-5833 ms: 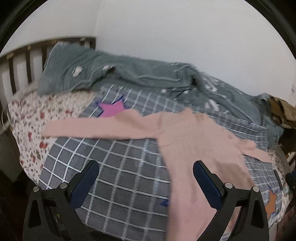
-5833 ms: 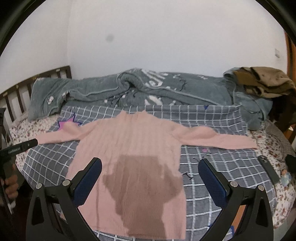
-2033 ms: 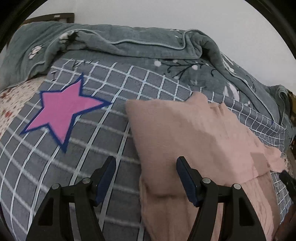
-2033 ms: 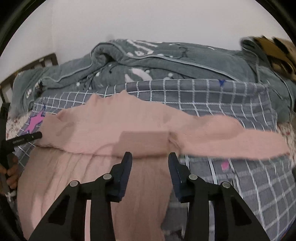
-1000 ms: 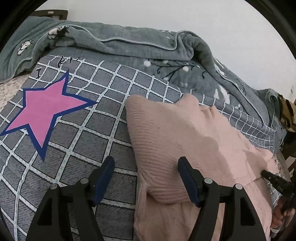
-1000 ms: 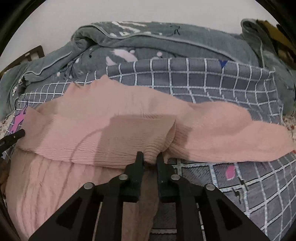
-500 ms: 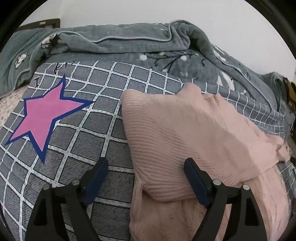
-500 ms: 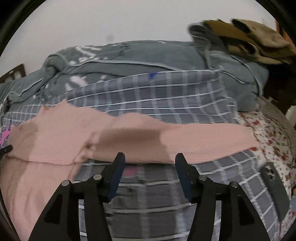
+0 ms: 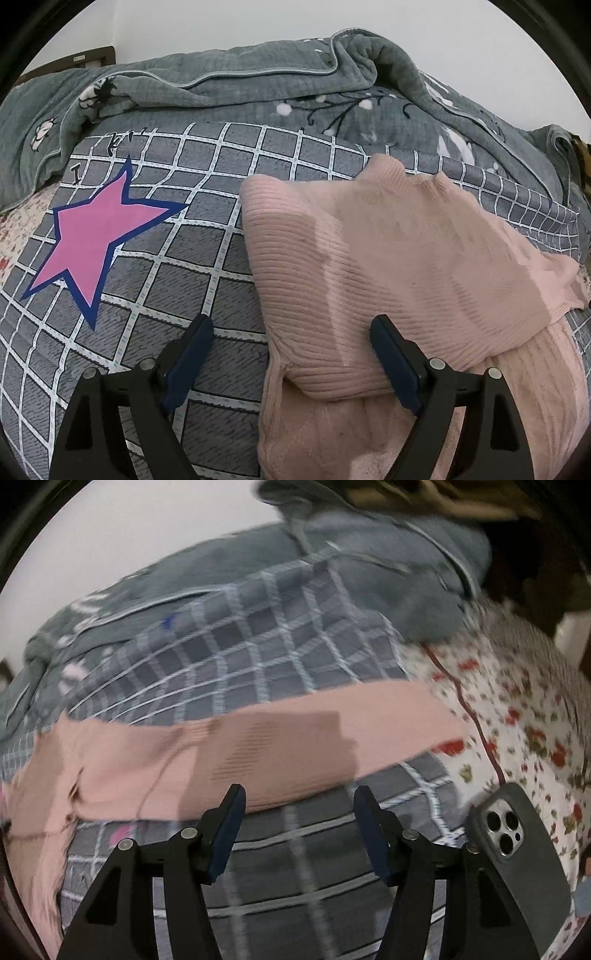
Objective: Fold small clothes
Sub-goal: 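Grasp the other sleeve with the right gripper and fold it over the body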
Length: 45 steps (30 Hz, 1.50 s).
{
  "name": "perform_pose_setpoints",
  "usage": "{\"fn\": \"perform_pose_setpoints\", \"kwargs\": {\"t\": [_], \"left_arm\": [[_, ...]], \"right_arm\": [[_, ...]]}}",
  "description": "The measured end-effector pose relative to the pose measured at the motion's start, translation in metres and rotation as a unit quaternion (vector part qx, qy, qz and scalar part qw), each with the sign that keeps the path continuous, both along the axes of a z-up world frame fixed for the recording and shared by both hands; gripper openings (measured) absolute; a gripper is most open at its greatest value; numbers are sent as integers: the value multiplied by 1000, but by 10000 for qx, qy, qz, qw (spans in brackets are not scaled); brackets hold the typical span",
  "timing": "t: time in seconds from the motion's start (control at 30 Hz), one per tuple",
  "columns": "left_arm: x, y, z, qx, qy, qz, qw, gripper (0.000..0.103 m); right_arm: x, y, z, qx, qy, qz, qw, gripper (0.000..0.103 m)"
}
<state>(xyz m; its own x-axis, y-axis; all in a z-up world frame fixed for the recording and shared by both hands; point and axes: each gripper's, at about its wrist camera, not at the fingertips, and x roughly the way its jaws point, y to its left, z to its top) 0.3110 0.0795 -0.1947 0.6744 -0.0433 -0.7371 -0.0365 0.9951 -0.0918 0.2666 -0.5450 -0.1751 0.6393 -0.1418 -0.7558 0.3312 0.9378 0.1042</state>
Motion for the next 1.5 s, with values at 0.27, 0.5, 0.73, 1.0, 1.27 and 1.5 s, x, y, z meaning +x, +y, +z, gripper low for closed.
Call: {"fn": "perform_pose_setpoints", "kwargs": {"t": [0.27,0.5,0.73,1.0,1.27,1.5], "left_arm": [[3,-4,-2,114,42,-28,9999,89],[3,-3,-1,83,40,-30,10000,89],[3,-4,-1,87,27,-25,10000,89],[-2,6,8,-168,-5,174,9997,89],[-25,38,20,-414,150,403,9982,89],[-53,79,33,-292,127,512,9982,89]], "right_arm": [[13,-34,-12,534,39,-296,9981,60],[30,-40,-18,535,66,-506,9973,60],[32,-46,-13,531,-157,-589,9967,10],[16,21,61,-824,-845,-328,9925,9],[19,181,144,-1098,-1696,911,9751,8],[39,363,130,-561,-1730,2398,9536,8]]}}
